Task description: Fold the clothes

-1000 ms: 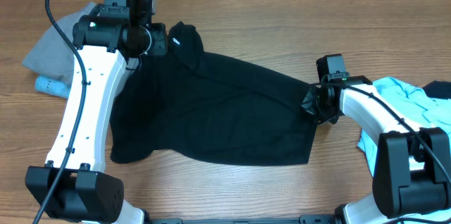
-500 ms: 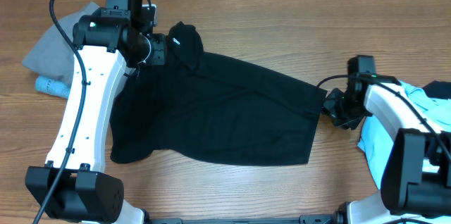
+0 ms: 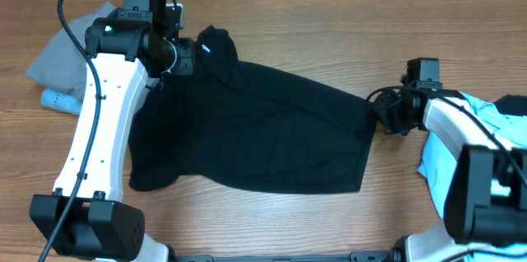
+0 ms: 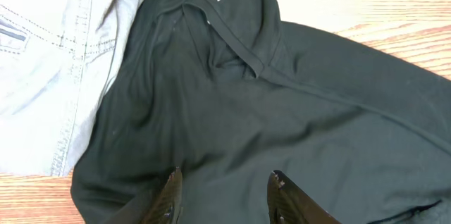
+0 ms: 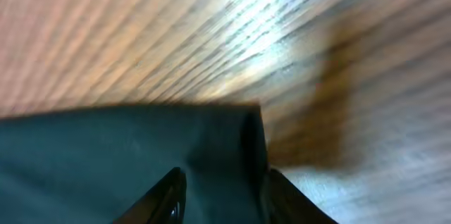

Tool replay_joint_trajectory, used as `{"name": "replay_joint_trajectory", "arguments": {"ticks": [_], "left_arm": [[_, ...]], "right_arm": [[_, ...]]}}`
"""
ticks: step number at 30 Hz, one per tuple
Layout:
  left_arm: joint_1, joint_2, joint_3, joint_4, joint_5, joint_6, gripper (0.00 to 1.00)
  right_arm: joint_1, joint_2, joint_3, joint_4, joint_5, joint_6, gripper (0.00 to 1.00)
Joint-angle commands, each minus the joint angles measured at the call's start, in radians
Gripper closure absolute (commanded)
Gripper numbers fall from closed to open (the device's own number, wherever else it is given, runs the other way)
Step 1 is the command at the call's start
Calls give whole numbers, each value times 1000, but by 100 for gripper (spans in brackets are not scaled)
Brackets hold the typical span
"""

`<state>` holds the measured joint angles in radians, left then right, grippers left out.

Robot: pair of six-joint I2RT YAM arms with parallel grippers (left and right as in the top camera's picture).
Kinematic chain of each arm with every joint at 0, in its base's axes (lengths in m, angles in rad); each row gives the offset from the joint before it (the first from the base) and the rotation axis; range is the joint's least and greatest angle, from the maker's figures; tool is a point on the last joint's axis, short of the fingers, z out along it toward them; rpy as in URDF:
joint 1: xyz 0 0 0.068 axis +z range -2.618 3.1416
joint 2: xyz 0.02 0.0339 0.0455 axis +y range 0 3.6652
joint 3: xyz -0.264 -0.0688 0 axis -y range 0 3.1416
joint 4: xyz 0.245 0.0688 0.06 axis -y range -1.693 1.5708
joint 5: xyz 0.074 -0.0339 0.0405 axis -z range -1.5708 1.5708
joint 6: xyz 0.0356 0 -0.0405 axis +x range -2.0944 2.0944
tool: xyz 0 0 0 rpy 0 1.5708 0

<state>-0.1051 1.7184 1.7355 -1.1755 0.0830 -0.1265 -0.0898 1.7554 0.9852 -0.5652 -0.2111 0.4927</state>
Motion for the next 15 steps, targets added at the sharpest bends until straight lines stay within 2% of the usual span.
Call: {"name": "replay_joint_trajectory", "arguments": {"ticks": [1, 2, 4, 7, 11, 15], "left_arm": [[-1, -5, 3, 6, 15, 18, 57], [-1, -5, 3, 7, 15, 18, 57], [-1, -5, 3, 7, 15, 18, 57], [-1, -5, 3, 8, 15, 18, 56], [-1, -5, 3, 13, 15, 18, 56], [-1, -5, 3, 13, 15, 18, 56]], "right_arm": [[22, 95, -17, 63, -45, 10, 61], [25, 108, -17, 82, -53, 8, 67], [25, 119, -17, 127, -40, 9, 95], [11, 119, -9, 258, 90, 100, 96], [-16, 119, 16, 428, 111, 107, 96], [-46, 119, 51, 481, 169, 104, 96]]}}
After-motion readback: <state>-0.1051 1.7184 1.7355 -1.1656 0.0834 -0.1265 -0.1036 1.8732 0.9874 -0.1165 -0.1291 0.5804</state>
